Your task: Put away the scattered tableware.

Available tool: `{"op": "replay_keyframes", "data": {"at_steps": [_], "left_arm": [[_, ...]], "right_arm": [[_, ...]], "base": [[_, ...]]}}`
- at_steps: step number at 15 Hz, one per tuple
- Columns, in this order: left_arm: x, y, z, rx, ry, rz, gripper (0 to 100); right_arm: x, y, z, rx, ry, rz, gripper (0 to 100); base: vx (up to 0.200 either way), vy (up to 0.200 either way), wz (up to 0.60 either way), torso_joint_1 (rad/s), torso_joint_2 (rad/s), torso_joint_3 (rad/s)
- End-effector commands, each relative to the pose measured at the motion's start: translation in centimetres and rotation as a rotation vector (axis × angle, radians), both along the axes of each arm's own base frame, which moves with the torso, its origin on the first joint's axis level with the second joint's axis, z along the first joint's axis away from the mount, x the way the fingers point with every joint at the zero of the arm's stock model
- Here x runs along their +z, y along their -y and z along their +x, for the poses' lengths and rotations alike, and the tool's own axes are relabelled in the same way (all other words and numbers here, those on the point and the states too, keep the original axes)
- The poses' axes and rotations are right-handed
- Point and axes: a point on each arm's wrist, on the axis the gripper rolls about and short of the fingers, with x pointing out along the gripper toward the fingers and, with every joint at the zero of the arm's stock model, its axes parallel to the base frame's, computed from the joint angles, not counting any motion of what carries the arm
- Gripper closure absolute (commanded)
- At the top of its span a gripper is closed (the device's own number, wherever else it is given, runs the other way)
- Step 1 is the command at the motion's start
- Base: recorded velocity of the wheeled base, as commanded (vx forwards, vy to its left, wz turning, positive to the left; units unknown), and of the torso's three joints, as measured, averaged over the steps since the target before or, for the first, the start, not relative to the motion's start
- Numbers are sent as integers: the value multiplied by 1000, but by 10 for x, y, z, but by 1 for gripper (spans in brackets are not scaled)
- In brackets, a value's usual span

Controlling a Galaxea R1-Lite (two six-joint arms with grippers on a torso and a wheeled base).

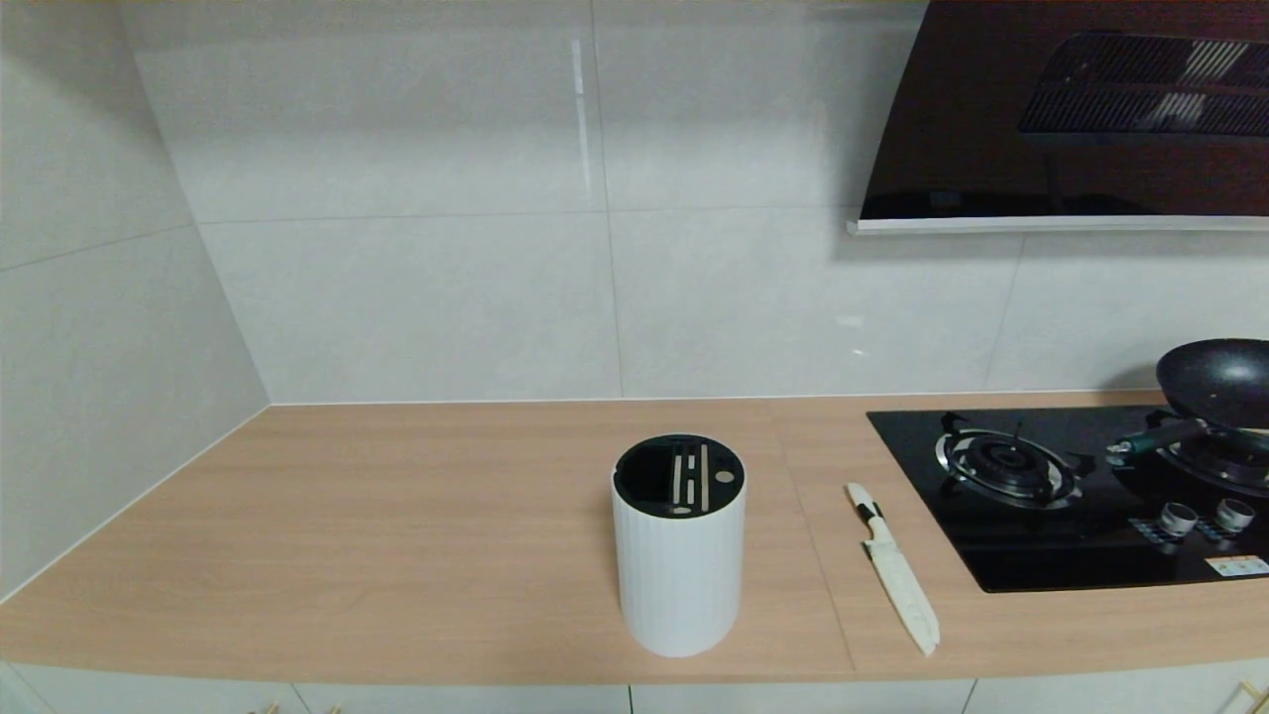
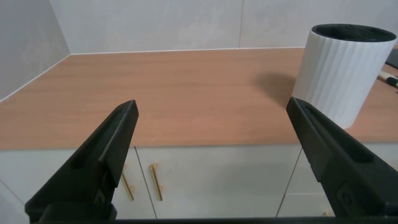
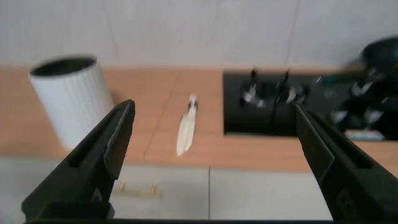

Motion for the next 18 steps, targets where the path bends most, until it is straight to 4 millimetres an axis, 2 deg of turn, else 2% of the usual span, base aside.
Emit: {"op": "replay_keyframes", "data": {"at_steps": [1,2,3,5,6,8,10,12,14,15,18], "left_arm": [[0,0,0,0,0,0,0],[0,0,0,0,0,0,0],[0,0,0,1,0,0,0],[0,0,0,0,0,0,0],[0,0,0,0,0,0,0],[0,0,0,0,0,0,0],[0,0,0,0,0,0,0],[0,0,0,0,0,0,0],[0,0,0,0,0,0,0],[0,0,0,1,0,0,0],[0,0,0,1,0,0,0]], "right_arm": [[28,-2,62,22,-289,-2,0],[35,-4,86,32,-368,-6,0],[37,-5,101,36,-417,-6,0],[40,-13,149,73,-509,-15,0],[38,-15,164,78,-523,-17,0],[26,-27,207,98,-553,-36,0],[9,-38,237,100,-581,-61,0],[-17,-50,271,98,-606,-84,0],[-34,-53,284,99,-627,-90,0],[-57,-56,300,96,-639,-92,0],[-101,-61,327,93,-634,-90,0]], "base": [[0,0,0,0,0,0],[0,0,0,0,0,0],[0,0,0,0,0,0],[0,0,0,0,0,0],[0,0,0,0,0,0],[0,0,0,0,0,0],[0,0,0,0,0,0],[0,0,0,0,0,0],[0,0,0,0,0,0],[0,0,0,0,0,0],[0,0,0,0,0,0]]}}
